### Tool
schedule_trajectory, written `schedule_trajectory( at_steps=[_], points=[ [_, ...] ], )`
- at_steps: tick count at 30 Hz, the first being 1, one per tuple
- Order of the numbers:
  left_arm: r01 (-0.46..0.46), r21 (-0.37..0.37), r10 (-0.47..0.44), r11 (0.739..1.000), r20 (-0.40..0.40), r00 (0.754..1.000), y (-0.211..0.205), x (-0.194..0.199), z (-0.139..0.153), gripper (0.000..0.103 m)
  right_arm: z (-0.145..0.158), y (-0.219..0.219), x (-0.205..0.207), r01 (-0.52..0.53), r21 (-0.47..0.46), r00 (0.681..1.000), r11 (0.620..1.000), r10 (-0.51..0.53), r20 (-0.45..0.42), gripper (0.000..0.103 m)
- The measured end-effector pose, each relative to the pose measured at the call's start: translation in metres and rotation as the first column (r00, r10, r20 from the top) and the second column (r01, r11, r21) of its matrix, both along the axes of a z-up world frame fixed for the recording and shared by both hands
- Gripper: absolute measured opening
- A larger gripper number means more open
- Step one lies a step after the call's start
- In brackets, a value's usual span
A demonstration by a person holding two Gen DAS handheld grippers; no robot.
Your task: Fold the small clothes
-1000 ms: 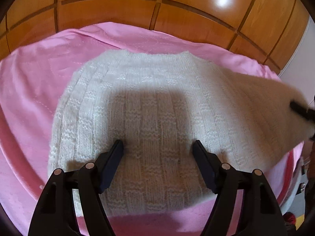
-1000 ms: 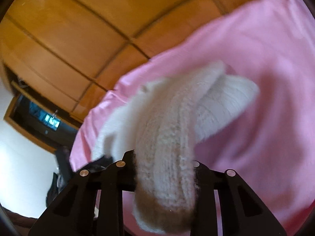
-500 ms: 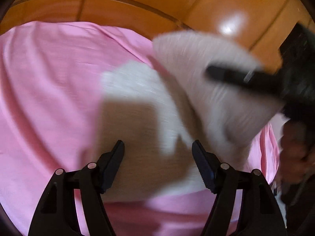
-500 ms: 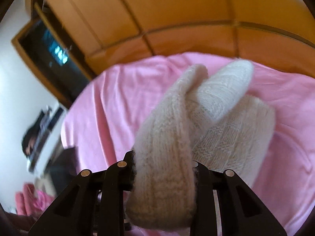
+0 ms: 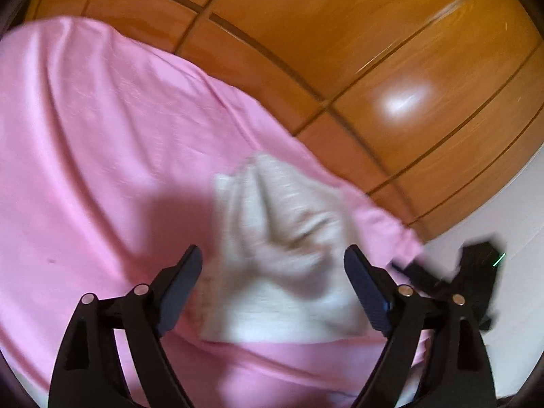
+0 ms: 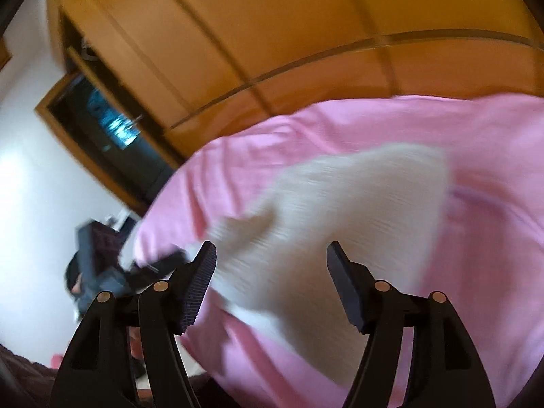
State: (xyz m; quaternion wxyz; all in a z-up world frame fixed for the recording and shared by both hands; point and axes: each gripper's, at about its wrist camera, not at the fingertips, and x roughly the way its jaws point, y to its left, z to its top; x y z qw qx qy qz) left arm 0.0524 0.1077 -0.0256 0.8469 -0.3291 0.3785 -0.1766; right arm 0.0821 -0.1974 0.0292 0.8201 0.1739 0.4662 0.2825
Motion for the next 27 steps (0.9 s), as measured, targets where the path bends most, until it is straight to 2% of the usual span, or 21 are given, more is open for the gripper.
schedule_trajectory(
  at_steps=[2, 4, 8, 9, 10, 11, 12, 13, 15, 18, 19, 22, 24, 25, 27],
  points=[
    [0.017, -0.07, -0.017, 0.997, -0.005, 1.0, -0.003, 0.005, 0.005, 0.088, -0.008, -0.028, -0.014, 0.063, -0.049, 0.998, 0.997, -0.064, -0.02, 0.067],
    [0.052, -0.093, -0.052, 0.994, 0.008, 0.999, -0.012, 0.009, 0.011, 0.089, -0.017, -0.048, -0.028, 0.104, -0.096, 0.994, 0.99, -0.108, -0.034, 0.067],
    [0.093, -0.004, -0.093, 0.996, -0.016, 0.996, -0.038, 0.029, 0.013, 0.088, -0.025, -0.06, -0.053, 0.093, -0.116, 0.995, 0.989, -0.097, -0.036, 0.067],
    [0.096, 0.017, -0.096, 0.995, -0.03, 0.995, -0.044, 0.033, 0.012, 0.084, -0.027, -0.056, -0.056, 0.073, -0.127, 0.997, 0.989, -0.077, -0.027, 0.067],
    [0.093, 0.047, -0.091, 0.995, -0.043, 0.995, -0.049, 0.038, 0.01, 0.071, -0.028, -0.046, -0.059, 0.046, -0.151, 0.999, 0.987, -0.048, -0.009, 0.067],
    [0.111, 0.063, -0.108, 0.992, -0.049, 0.993, -0.053, 0.043, 0.008, 0.063, -0.03, -0.035, -0.059, 0.017, -0.171, 1.0, 0.985, -0.016, 0.006, 0.067],
    [0.131, 0.08, -0.126, 0.988, -0.057, 0.99, -0.057, 0.049, 0.007, 0.047, -0.032, -0.026, -0.057, -0.001, -0.181, 1.0, 0.984, 0.004, 0.014, 0.067],
    [0.124, 0.127, -0.115, 0.984, -0.075, 0.991, -0.06, 0.053, 0.005, 0.027, -0.034, -0.014, -0.054, -0.026, -0.2, 0.999, 0.979, 0.031, 0.026, 0.067],
    [0.117, 0.161, -0.106, 0.98, -0.072, 0.992, -0.059, 0.053, 0.005, 0.017, -0.039, 0.006, -0.047, -0.05, -0.249, 0.997, 0.967, 0.064, 0.048, 0.067],
    [0.068, 0.188, -0.054, 0.98, -0.078, 0.995, -0.043, 0.035, 0.004, 0.012, -0.048, 0.012, -0.041, -0.07, -0.265, 0.996, 0.962, 0.082, 0.036, 0.067],
    [0.052, 0.188, -0.035, 0.981, -0.088, 0.995, -0.033, 0.026, 0.0, 0.005, -0.051, 0.012, -0.042, -0.085, -0.265, 0.995, 0.96, 0.095, 0.025, 0.067],
    [0.026, 0.204, 0.009, 0.979, -0.168, 0.986, -0.019, 0.015, -0.032, 0.005, -0.072, 0.002, -0.043, -0.086, -0.252, 0.996, 0.964, 0.075, -0.053, 0.066],
    [0.018, 0.19, 0.022, 0.982, -0.21, 0.977, -0.016, 0.013, -0.051, 0.005, -0.097, -0.003, -0.042, -0.089, -0.251, 0.988, 0.964, 0.054, -0.142, 0.056],
    [0.011, 0.191, 0.028, 0.982, -0.201, 0.979, -0.017, 0.011, -0.053, 0.005, -0.105, -0.005, -0.043, -0.076, -0.252, 0.989, 0.965, 0.04, -0.145, 0.056],
    [0.011, 0.204, 0.026, 0.979, -0.177, 0.984, -0.021, 0.011, -0.045, 0.005, -0.1, -0.006, -0.045, -0.068, -0.256, 0.992, 0.964, 0.038, -0.121, 0.056]
  ],
)
